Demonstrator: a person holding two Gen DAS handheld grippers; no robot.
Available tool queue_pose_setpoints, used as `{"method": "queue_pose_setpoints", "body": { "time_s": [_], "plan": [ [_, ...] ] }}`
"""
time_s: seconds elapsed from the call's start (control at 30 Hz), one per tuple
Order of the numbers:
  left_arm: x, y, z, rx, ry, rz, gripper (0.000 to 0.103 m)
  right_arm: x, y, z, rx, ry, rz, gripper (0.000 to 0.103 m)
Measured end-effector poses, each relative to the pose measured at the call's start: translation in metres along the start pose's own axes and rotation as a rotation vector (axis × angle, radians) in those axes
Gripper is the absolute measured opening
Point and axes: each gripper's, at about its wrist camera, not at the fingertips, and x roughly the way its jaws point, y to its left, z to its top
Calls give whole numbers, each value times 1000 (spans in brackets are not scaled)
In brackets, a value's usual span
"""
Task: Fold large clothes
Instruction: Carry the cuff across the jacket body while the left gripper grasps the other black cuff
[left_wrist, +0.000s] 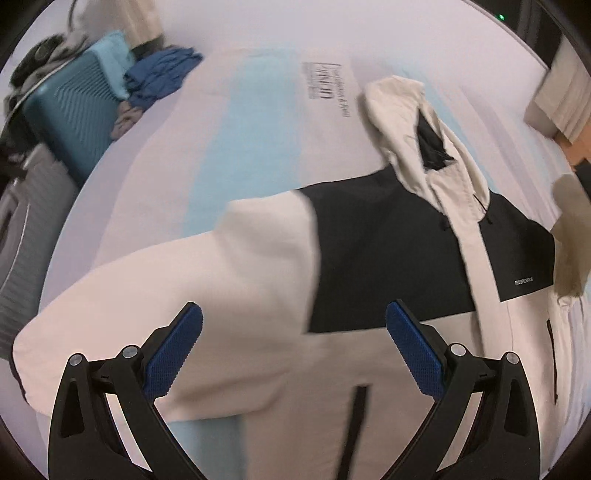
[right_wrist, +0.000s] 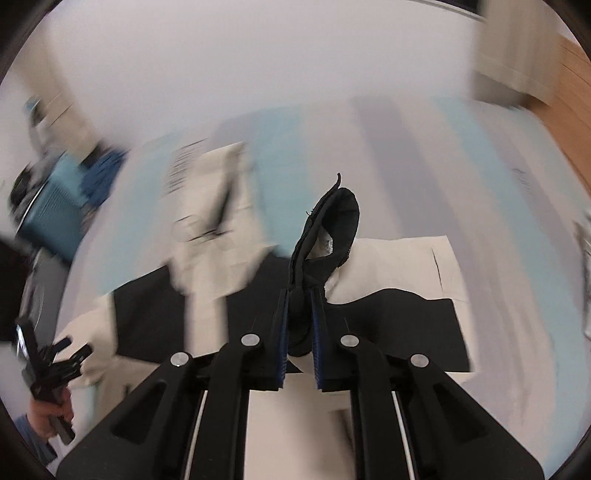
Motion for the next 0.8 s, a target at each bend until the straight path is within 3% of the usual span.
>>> {"method": "queue_pose_setpoints", "body": {
  "time_s": [0.23, 0.43, 0.63, 0.8],
  "plan": [
    [-20, 102, -31, -94, 19, 39, 97, 63, 164, -43, -178, 88, 89, 10],
    [-39, 190, -66, -170, 39, 117, 97, 117, 270, -84, -303, 155, 102, 10],
    [-54, 269, -106, -279, 44, 177, 97, 150, 335, -123, -446, 185, 58, 10],
    [-57, 314, -134, -348, 53, 220, 97, 165, 353, -139, -509, 200, 9, 12]
  ]
}}
